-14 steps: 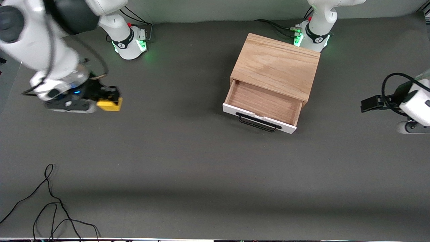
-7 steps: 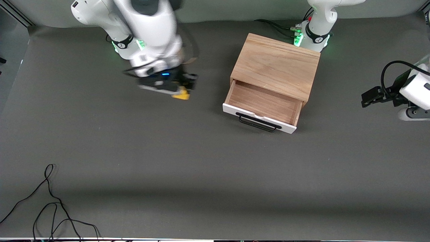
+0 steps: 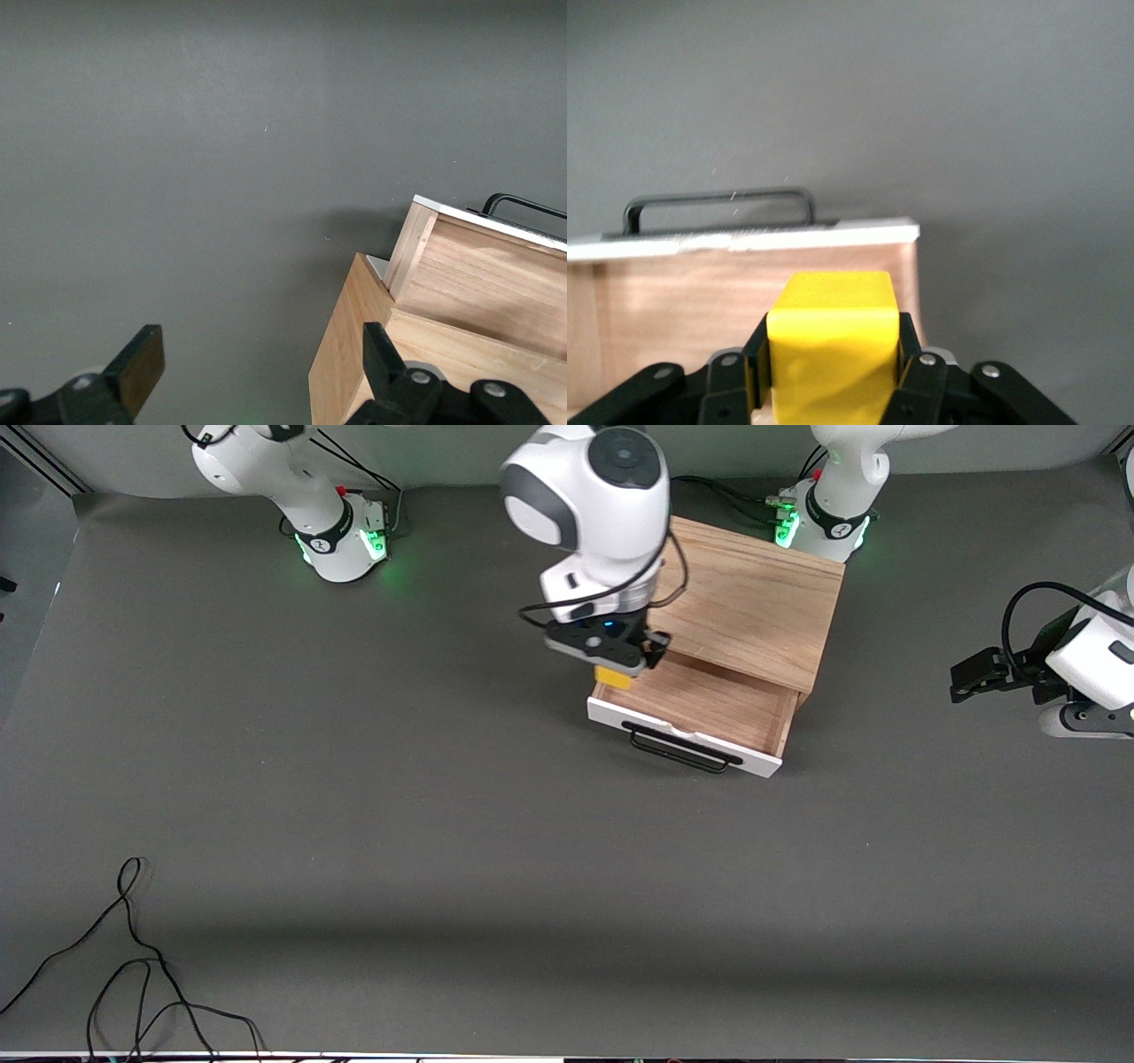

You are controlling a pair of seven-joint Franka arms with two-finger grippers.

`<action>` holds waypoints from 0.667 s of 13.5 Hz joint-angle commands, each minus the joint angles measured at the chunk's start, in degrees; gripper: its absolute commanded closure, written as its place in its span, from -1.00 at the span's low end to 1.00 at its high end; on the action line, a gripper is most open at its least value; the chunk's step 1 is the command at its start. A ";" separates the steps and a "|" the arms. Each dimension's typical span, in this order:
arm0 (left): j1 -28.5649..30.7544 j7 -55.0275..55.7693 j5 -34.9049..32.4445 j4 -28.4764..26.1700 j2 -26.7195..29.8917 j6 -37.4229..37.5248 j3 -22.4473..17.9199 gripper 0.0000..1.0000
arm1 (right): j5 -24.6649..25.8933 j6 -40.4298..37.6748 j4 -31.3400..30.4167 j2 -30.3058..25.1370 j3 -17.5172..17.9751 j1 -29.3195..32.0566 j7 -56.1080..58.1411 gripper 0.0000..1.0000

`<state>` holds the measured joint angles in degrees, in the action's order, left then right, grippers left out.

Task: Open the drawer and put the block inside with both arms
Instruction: 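Carry the yellow cube with the right gripper over the open drawer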

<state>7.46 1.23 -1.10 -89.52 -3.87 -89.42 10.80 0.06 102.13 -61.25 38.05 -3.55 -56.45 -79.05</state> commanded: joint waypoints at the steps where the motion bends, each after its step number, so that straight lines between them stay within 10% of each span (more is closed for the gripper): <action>1: 0.97 -1.14 0.05 -0.48 0.53 0.21 0.72 -1.00 | -0.33 0.43 4.21 3.34 1.00 0.11 -1.19 0.55; 9: -0.34 0.09 -0.04 -2.59 2.20 1.70 0.98 -1.00 | -0.15 3.51 3.86 8.61 3.03 0.20 -0.84 0.55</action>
<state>7.49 1.13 -1.10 -90.34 -3.69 -88.12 11.74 0.06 104.69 -59.75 44.22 -0.88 -56.45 -79.24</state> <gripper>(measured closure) 0.000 0.449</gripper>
